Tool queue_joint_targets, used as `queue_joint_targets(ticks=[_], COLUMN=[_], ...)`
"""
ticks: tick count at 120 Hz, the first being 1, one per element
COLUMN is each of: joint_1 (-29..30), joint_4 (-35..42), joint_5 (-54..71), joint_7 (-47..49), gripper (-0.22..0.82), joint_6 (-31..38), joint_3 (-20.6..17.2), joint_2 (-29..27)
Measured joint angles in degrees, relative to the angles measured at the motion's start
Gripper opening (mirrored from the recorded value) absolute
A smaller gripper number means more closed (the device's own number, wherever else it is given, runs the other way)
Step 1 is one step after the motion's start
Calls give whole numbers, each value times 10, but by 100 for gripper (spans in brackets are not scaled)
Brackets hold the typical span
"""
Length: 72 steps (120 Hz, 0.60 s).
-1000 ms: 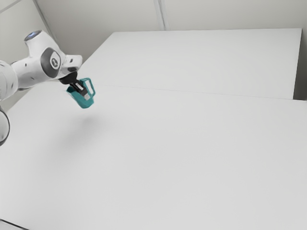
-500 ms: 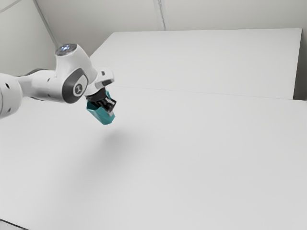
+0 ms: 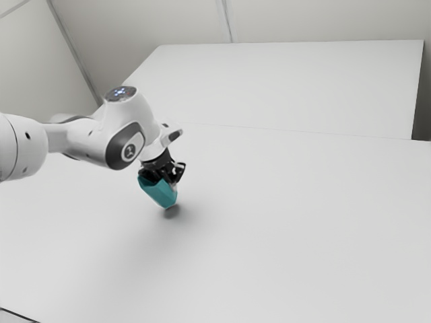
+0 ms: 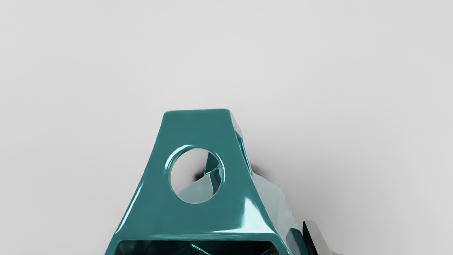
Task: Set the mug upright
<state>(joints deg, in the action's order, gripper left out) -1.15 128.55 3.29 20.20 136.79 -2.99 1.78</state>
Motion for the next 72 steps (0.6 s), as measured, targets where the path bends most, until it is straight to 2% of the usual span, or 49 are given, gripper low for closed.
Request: queue_joint_targets(ticks=[30, 72], joint_1=[33, 28], joint_4=[-3, -3], joint_5=[-1, -2], joint_7=[74, 144], gripper=[-17, -17], joint_6=[17, 44], joint_3=[-1, -7], joint_2=[32, 56])
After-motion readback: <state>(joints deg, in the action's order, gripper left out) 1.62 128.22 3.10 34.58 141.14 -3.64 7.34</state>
